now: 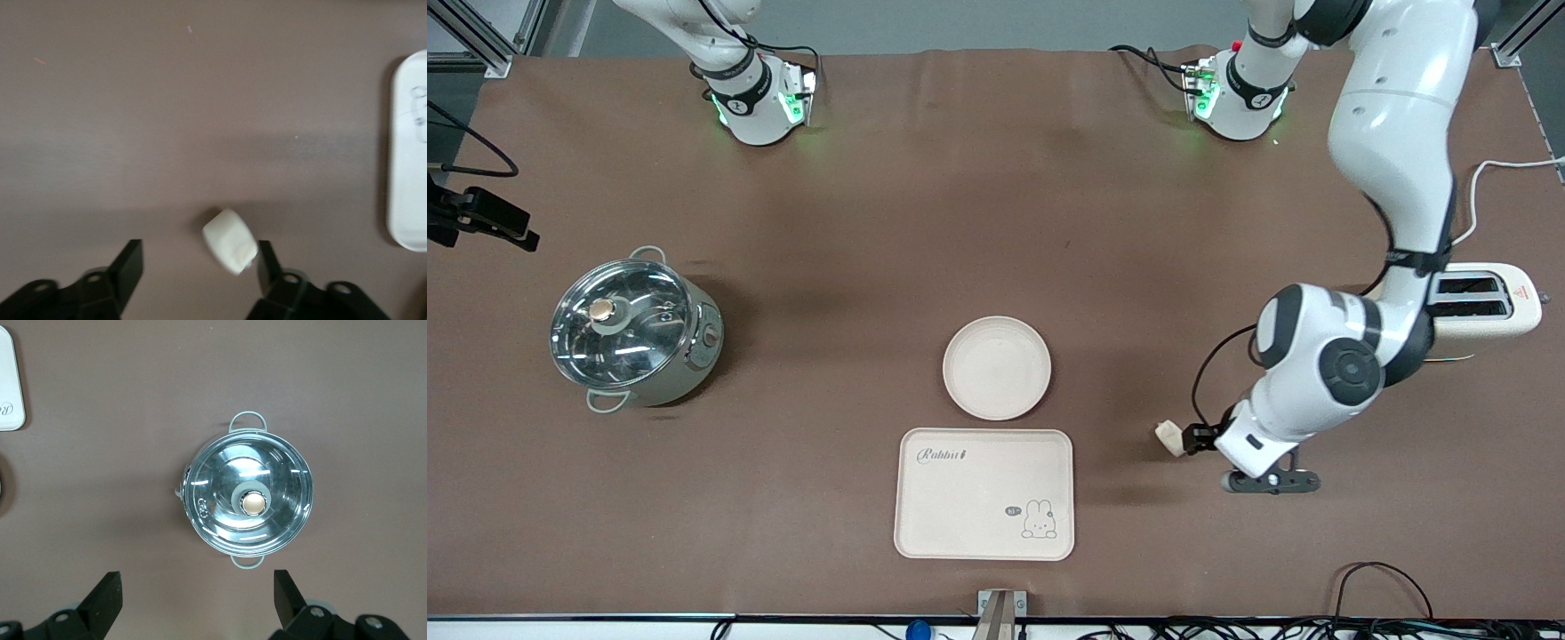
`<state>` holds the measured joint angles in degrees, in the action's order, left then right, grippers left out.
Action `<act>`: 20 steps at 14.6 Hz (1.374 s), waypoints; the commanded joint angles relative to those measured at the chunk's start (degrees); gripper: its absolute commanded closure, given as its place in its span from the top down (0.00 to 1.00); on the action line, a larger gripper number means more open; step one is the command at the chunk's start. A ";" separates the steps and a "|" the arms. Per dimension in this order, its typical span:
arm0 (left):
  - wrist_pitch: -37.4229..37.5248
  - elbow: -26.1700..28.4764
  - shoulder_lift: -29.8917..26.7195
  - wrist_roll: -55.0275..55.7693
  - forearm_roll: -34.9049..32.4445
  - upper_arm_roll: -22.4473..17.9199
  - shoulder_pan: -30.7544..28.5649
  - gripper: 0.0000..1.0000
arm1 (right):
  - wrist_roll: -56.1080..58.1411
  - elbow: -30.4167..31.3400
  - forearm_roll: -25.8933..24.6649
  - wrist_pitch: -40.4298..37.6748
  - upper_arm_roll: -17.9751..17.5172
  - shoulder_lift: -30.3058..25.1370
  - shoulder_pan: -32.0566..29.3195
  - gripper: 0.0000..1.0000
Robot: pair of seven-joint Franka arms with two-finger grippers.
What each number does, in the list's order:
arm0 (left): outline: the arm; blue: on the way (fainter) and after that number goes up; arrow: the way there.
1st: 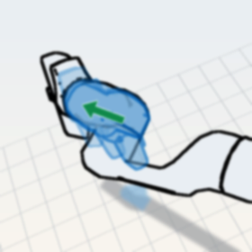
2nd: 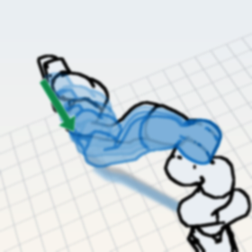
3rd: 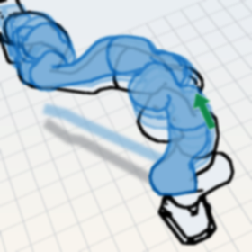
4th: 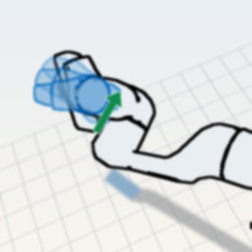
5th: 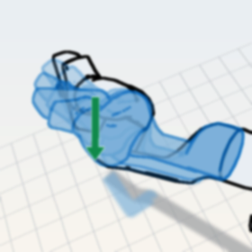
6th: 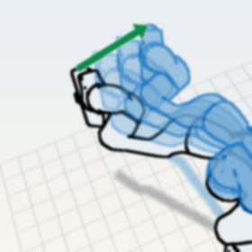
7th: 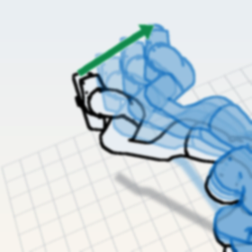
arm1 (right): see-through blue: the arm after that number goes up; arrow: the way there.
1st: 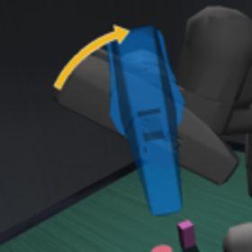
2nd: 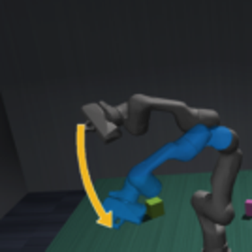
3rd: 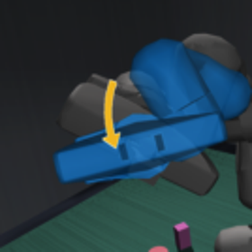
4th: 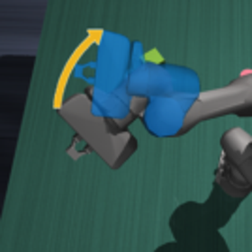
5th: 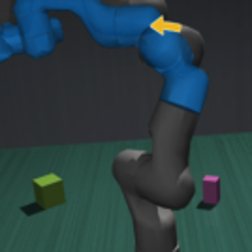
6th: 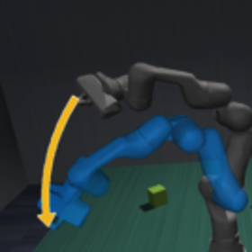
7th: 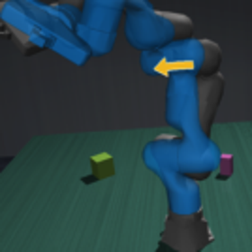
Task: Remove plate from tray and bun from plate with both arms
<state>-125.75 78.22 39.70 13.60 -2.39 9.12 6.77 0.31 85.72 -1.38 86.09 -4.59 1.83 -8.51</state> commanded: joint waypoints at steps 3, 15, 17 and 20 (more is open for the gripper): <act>19.54 0.89 -16.82 -1.21 0.28 -0.24 -0.97 1.00 | 0.22 1.38 -0.55 -0.05 -0.15 -1.39 -0.63 1.00; 39.44 0.35 -33.45 -20.95 0.72 -3.32 -10.26 1.00 | 0.39 1.03 -0.46 -1.10 -0.15 -1.57 -1.86 1.00; 38.13 6.39 -37.74 -21.52 1.07 -3.40 -10.55 1.00 | 0.39 1.03 -0.46 -1.01 -0.24 -1.48 -1.86 1.00; 38.04 7.04 -38.82 -17.75 0.20 -4.54 -7.06 1.00 | 0.39 1.03 -0.46 -1.10 -0.24 -1.66 -1.86 1.00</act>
<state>-86.60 82.37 3.61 -6.86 -2.13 5.58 -3.50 0.31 85.73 -1.38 85.31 -4.27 1.73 -9.66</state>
